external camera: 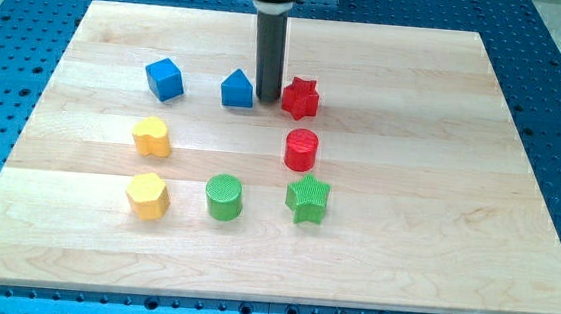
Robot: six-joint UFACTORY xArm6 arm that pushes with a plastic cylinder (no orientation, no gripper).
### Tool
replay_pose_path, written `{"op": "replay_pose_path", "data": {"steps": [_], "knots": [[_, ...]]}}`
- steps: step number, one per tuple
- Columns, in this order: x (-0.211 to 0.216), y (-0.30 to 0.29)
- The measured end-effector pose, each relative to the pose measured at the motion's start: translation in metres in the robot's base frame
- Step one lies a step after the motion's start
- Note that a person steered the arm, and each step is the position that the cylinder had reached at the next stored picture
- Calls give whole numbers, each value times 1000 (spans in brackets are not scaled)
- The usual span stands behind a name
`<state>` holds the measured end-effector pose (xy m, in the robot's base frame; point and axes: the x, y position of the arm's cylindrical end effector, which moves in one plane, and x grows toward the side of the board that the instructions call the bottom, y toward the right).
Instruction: Slide your arm above the cube
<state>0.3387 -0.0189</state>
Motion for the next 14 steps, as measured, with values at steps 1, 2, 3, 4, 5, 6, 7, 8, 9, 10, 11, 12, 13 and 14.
{"op": "replay_pose_path", "data": {"steps": [1, 2, 3, 4, 5, 6, 7, 8, 9, 10, 11, 12, 13, 14], "knots": [[-25, 0], [-26, 2], [-47, 32], [-79, 71], [-80, 76], [-81, 70], [-80, -16], [-80, -103], [-78, -180], [-72, -207], [-51, -177], [-48, -166], [-40, -144], [-39, -144]]}}
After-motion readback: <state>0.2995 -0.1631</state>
